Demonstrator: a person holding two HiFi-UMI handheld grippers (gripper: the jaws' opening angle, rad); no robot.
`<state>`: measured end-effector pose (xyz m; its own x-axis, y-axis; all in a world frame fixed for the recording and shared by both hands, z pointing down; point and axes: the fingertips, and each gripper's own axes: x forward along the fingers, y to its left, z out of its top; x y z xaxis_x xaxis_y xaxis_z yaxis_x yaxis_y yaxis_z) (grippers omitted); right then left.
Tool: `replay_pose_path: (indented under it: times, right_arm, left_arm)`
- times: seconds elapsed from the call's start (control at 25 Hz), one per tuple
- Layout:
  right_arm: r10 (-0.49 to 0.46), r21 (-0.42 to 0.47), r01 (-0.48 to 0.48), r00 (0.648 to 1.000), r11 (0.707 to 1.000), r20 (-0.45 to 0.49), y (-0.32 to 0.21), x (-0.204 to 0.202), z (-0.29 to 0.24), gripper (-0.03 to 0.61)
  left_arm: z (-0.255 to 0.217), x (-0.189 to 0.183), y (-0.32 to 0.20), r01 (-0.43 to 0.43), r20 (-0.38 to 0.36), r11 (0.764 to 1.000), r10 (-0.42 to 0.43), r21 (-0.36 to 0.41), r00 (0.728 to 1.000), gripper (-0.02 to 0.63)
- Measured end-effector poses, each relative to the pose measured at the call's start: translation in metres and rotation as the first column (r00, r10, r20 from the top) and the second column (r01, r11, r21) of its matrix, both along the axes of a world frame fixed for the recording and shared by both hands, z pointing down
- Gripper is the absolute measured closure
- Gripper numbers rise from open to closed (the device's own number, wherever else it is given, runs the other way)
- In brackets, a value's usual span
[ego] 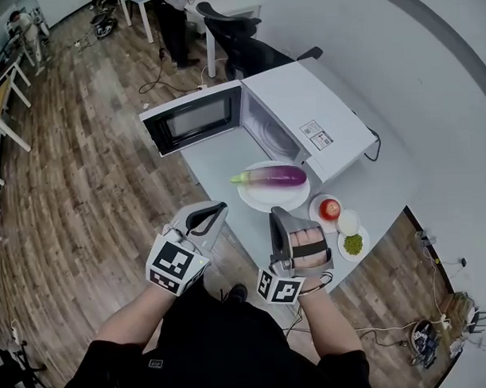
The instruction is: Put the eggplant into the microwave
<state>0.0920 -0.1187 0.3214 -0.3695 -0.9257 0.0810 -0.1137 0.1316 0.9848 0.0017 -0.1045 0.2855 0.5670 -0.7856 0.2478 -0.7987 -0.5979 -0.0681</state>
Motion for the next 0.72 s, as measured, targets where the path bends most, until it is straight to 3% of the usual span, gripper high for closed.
replay_pose_path:
  times: [0.32, 0.72]
  right_arm:
    - [0.039, 0.018, -0.039, 0.999, 0.999, 0.000, -0.019, -0.025, -0.008, 0.552]
    - [0.209, 0.034, -0.210, 0.978, 0.977, 0.022, -0.068, -0.094, -0.017, 0.552]
  left_arm:
    - [-0.009, -0.032, -0.027, -0.034, -0.010, 0.999, 0.034, 0.034, 0.999, 0.606]
    - [-0.016, -0.088, -0.086, -0.236, 0.021, 0.969, 0.235, 0.070, 0.972, 0.606]
